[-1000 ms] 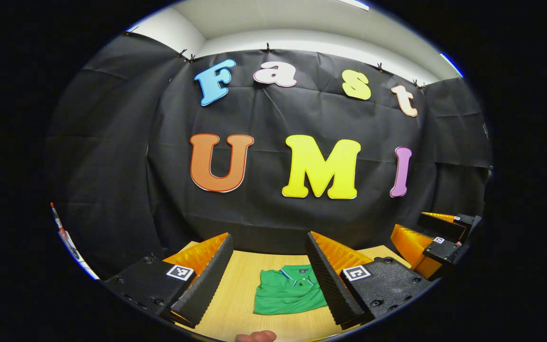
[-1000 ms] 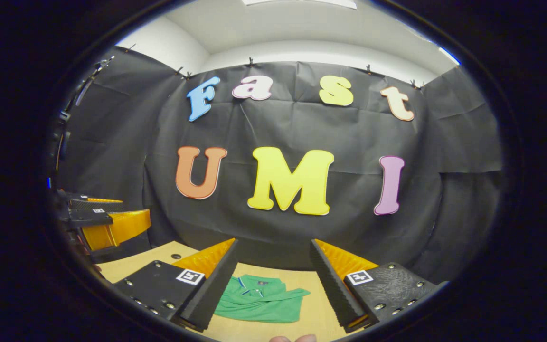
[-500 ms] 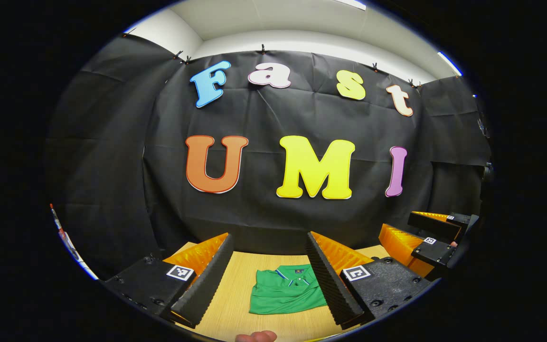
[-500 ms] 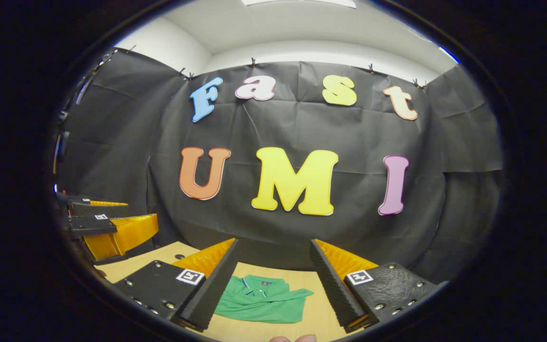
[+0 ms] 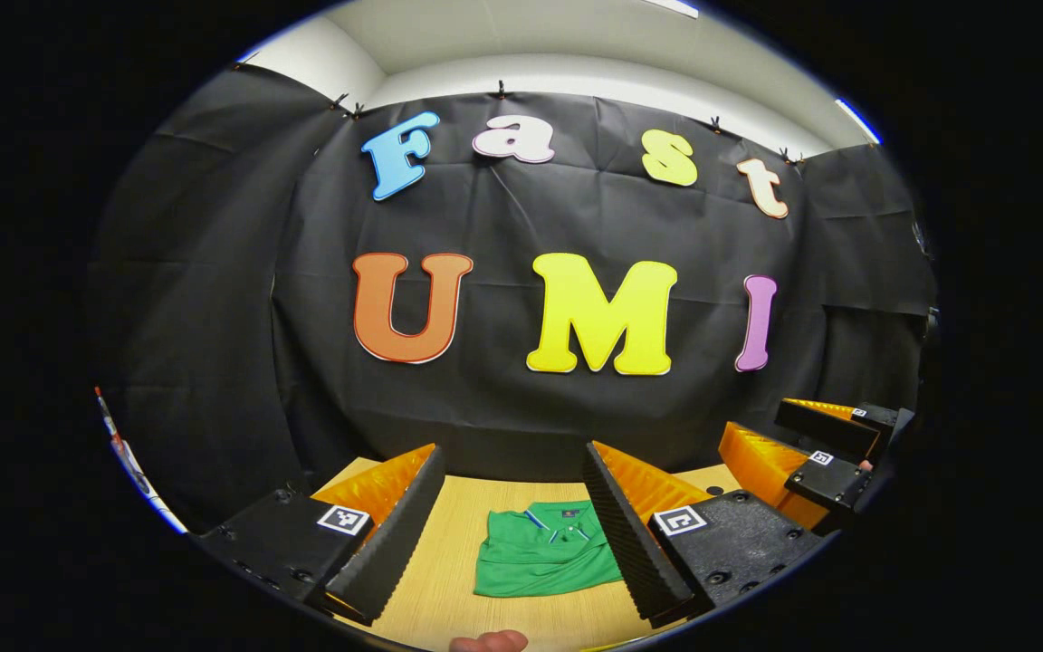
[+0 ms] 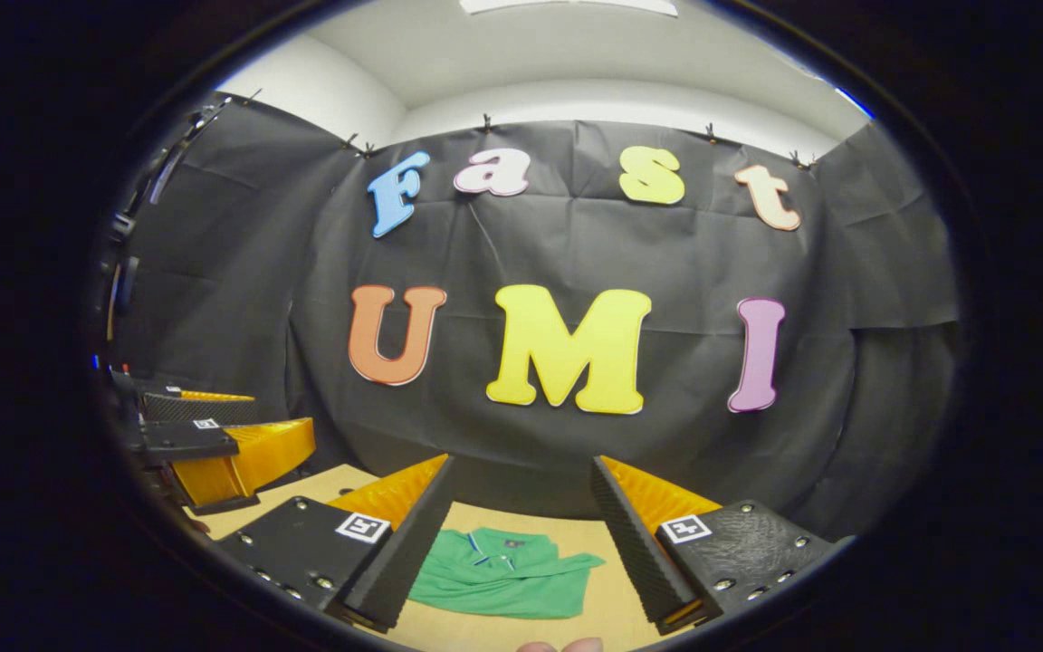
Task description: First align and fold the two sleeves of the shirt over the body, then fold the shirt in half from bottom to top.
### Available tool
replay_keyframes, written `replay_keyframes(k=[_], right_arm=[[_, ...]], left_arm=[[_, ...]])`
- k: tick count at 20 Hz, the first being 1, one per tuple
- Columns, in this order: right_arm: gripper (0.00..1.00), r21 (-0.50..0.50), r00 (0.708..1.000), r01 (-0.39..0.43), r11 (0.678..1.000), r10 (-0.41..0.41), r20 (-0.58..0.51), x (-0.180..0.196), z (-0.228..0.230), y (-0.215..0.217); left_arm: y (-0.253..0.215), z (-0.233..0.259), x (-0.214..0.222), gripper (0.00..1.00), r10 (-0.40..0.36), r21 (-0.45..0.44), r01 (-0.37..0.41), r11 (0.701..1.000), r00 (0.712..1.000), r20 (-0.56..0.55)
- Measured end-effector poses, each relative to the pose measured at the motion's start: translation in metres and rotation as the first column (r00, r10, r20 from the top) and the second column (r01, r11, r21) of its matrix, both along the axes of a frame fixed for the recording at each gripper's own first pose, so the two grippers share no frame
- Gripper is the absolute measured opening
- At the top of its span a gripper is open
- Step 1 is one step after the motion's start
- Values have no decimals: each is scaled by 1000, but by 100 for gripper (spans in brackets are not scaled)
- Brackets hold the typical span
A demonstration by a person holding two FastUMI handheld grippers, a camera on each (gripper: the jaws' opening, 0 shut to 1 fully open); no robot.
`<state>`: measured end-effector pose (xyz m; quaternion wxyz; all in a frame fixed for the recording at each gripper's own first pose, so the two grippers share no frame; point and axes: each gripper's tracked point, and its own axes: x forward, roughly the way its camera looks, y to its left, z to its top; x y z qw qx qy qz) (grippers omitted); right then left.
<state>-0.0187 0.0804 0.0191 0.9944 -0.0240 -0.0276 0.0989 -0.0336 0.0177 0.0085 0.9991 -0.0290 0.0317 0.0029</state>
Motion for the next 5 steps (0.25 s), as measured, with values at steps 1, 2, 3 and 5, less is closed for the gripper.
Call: replay_keyframes(k=[1, 2, 3, 5], right_arm=[[93, 1, 1000, 0, 1000, 0, -3, 0, -2, -1], [93, 2, 1000, -1, 1000, 1, -5, 1, -2, -1], [93, 1, 1000, 1, 1000, -1, -1, -1, 0, -1], [93, 2, 1000, 4, 1000, -4, 12, -2, 3, -2]], left_arm=[[-1, 0, 0, 98, -2, 1, 2, 1000, 1000, 2], [-1, 2, -2, 98, -2, 3, 2, 1000, 1000, 3], [-2, 2, -2, 98, -3, 6, 3, 1000, 1000, 5], [-4, 3, -3, 98, -8, 14, 8, 1000, 1000, 7]])
